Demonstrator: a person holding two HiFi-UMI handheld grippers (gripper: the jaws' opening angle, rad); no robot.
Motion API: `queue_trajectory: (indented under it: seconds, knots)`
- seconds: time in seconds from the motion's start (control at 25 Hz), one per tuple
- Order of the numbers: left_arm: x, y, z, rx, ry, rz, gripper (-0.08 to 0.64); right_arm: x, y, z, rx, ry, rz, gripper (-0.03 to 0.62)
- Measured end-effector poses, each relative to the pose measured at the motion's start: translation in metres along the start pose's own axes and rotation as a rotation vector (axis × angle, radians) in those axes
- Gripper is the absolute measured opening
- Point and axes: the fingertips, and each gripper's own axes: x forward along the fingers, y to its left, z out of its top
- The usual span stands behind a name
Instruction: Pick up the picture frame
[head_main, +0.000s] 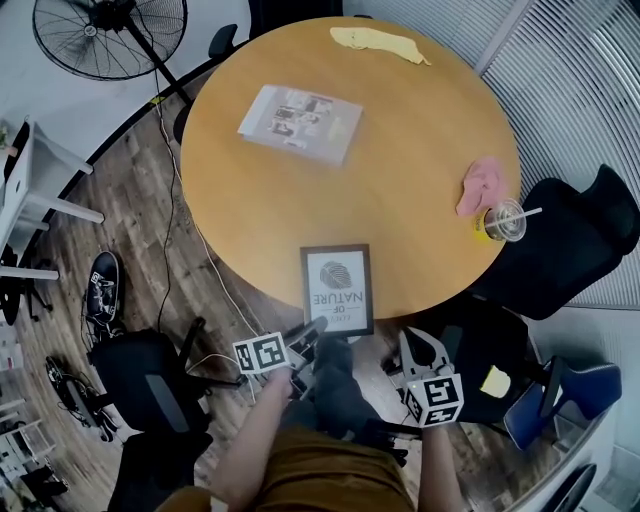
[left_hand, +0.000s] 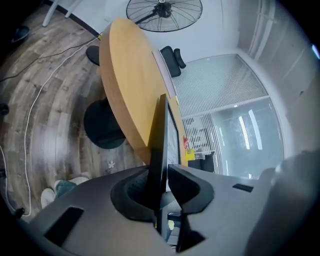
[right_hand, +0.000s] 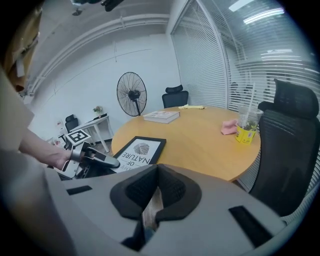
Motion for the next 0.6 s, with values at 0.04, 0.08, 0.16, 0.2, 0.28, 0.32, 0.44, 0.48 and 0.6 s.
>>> queue_trajectory:
  seconds: [0.04,0.08,0.16,0.2,0.28,0.32,0.44,0.48,0.6]
  knots:
    - [0.0,-0.002,0.0,-0.009,-0.004,-0.01,0.101,-0.002,0.0,0.001,0.002,-0.005,-0.003,0.012]
    - [-0.001,-0.005,-0.001,-0.013,-0.007,-0.017,0.097,-0.003,0.0,0.002,0.002,-0.009,-0.005,0.012]
    - [-0.001,-0.009,0.0,-0.005,-0.006,-0.018,0.087,-0.004,0.002,0.005,-0.006,-0.013,-0.006,0.012]
    - [-0.002,-0.011,0.0,0.002,-0.006,-0.018,0.086,-0.005,0.004,0.006,-0.009,-0.016,-0.005,0.012]
    - [-0.004,-0.017,0.003,0.012,-0.01,-0.025,0.075,-0.007,0.007,0.01,-0.007,-0.025,-0.003,0.012]
    - [-0.004,-0.021,0.004,0.014,-0.013,-0.031,0.071,-0.009,0.008,0.012,0.004,-0.033,-0.003,0.012]
    - [-0.006,-0.029,0.005,0.021,-0.019,-0.039,0.064,-0.013,0.008,0.021,0.046,-0.068,-0.008,0.012]
    - [-0.007,-0.032,0.006,0.028,-0.02,-0.042,0.063,-0.014,0.009,0.024,0.046,-0.075,-0.011,0.012]
    - [-0.01,-0.046,0.009,0.054,-0.021,-0.067,0.057,-0.019,0.011,0.031,0.033,-0.092,-0.018,0.012]
